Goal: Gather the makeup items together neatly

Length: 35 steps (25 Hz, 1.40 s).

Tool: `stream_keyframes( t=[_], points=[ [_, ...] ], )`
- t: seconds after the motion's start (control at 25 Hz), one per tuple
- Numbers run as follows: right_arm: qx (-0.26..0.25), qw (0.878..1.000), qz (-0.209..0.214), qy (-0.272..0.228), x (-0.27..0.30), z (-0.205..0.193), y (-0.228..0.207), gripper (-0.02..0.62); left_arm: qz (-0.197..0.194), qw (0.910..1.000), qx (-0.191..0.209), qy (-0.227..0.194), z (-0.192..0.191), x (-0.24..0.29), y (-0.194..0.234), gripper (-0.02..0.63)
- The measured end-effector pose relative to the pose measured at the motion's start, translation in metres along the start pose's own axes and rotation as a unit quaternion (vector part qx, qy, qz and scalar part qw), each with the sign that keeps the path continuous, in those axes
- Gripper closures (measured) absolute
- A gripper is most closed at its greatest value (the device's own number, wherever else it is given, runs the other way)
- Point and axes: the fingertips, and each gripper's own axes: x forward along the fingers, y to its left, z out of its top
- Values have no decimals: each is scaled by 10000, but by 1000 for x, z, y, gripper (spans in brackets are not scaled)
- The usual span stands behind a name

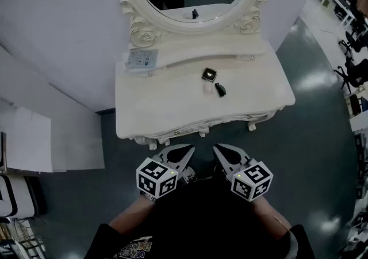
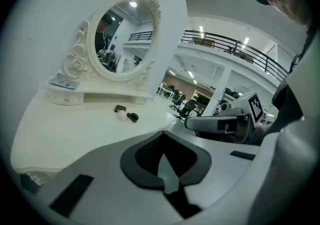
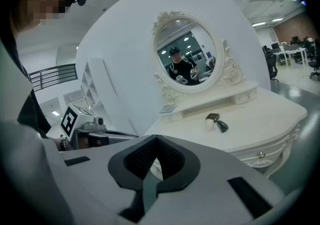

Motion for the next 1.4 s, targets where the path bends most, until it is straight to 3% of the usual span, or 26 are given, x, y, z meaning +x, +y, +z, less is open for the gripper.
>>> stream_keyframes(
  t=[0.72, 1.0, 1.4],
  points=[
    [-38, 10000, 82, 37, 5, 2, -4, 566, -37, 10000, -66, -44, -1, 0, 2, 598],
    [18, 9996, -295, -30, 2, 14, -39, 566, -4, 9999, -125, -21, 0, 7, 8, 598],
    [-474, 9966, -612, 278, 27, 35, -117, 565, 365, 9990, -243, -129, 22, 29, 23, 598]
  ],
)
